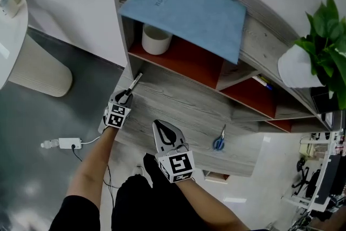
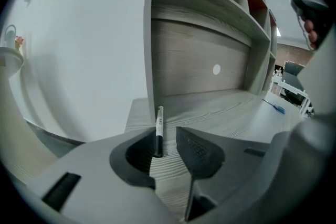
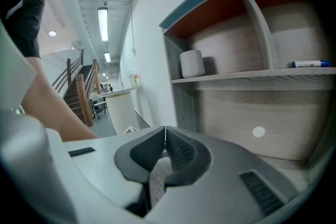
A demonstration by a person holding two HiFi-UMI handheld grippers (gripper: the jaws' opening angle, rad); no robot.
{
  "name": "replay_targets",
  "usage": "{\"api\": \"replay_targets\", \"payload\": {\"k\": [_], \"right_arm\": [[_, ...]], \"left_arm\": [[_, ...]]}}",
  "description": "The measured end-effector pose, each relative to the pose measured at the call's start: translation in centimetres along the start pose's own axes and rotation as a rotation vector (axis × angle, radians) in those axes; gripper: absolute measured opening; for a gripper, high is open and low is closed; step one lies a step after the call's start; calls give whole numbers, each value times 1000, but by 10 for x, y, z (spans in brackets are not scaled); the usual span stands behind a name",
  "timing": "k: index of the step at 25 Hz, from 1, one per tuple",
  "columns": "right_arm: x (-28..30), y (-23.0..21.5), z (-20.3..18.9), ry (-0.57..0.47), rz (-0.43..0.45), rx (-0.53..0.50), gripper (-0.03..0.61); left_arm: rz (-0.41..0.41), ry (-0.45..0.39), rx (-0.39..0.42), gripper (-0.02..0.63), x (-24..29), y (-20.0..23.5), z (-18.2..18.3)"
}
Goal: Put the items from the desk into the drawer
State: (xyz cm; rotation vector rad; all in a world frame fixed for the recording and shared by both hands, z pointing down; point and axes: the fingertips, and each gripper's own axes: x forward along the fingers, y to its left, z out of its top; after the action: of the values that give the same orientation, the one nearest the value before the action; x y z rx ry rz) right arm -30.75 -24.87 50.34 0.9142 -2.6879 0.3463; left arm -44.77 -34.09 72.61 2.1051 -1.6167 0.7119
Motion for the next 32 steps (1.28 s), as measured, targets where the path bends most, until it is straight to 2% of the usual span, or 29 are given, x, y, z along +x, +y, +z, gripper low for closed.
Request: {"api": "replay_targets", "payload": {"k": [7,12,17,23,32], "right_arm": [[-15,-7,-24,45,-16,-15,20],[-27,-11,-35,58,-34,0,20],[-36,-14,-33,40,-65,-6,20],[-43,-11,-35,39,-78,-14,20],[-70,14,-44,17,-82,3,20]], "left_arm": [[15,118,-2,120,33,15,-14],[36,195,60,124,46,15,-28],[31,207,111,87,49,11,-27],[44,236,37,81,37,13,-34],[49,172,13,81,-8,1,-31]]}}
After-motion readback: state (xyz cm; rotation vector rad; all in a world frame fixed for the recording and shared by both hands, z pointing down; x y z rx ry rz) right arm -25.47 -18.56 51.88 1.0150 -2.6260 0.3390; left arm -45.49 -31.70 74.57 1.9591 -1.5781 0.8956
